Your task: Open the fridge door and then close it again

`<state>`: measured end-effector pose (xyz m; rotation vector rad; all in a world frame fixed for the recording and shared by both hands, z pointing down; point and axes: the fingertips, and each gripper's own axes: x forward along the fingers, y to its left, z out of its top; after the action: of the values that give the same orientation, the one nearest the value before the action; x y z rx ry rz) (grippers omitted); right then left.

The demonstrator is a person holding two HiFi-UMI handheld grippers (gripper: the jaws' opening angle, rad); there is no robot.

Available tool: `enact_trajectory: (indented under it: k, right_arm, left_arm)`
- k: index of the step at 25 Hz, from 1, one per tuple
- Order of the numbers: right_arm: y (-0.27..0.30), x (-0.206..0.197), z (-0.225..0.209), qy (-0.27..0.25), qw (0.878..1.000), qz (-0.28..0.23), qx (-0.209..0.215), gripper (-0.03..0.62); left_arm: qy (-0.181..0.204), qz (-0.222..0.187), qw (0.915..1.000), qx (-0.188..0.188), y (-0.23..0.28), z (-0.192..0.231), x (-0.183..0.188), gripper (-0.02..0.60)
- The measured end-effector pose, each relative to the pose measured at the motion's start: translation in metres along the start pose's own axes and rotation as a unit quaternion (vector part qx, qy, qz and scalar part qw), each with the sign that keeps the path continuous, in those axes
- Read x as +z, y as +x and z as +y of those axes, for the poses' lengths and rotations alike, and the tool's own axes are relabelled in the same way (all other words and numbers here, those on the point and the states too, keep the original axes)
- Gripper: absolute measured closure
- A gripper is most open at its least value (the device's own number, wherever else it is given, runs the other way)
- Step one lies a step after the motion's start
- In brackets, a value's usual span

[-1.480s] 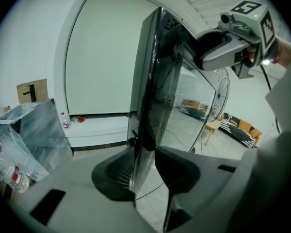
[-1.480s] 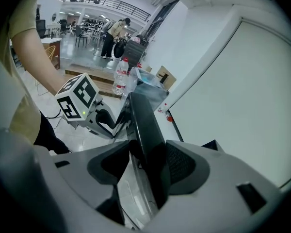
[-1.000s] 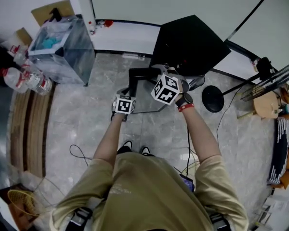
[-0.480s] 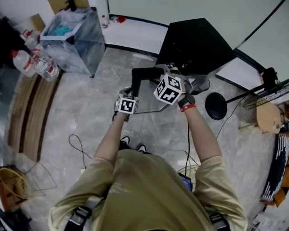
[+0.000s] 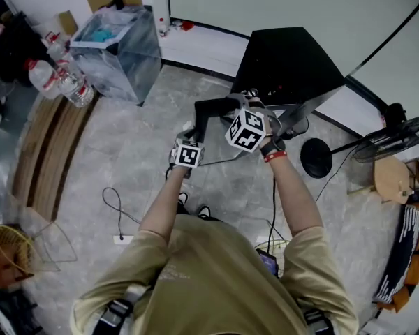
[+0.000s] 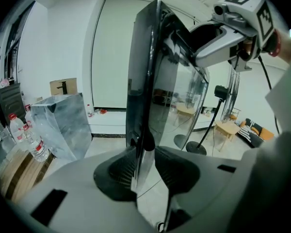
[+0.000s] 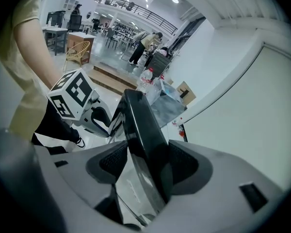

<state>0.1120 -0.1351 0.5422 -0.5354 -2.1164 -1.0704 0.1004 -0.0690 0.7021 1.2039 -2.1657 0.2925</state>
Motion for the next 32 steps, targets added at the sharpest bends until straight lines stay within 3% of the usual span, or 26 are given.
enact_trajectory:
  k: [13, 17, 20, 23, 26, 32]
  right_arm:
    - [-0.016, -0.007, 0.023, -0.023, 1.0, -0.006, 0.01, 0.318]
    - [-0.015, -0.006, 0.024, -0.024, 0.999, -0.019, 0.008, 0.312]
    - [-0.021, -0.007, 0.02, -0.002, 0.999, -0.032, -0.002, 0.312]
    - [-0.039, -0.001, 0.009, 0.059, 0.995, -0.077, -0.029, 0.312]
    - [-0.062, 0.006, -0.005, 0.149, 0.977, -0.14, -0.059, 0.315]
    - [-0.097, 0.014, -0.019, 0.31, 0.914, -0.241, -0.102, 0.384]
  left_arm:
    - [-0.017, -0.018, 0.9997, 0.003, -0.014, -0.027, -0.019, 0.453]
    - [-0.017, -0.006, 0.9998, -0.002, -0.015, -0.025, -0.023, 0.453]
    - [-0.009, -0.016, 0.9998, -0.01, -0.026, -0.019, -0.016, 0.453]
    - [0.0, -0.042, 0.9991, -0.003, -0.051, -0.008, 0.0, 0.451]
    - [-0.006, -0.077, 0.997, 0.006, -0.081, 0.007, 0.018, 0.453]
    - [0.014, -0.174, 0.9846, 0.012, -0.15, 0.015, 0.079, 0.491]
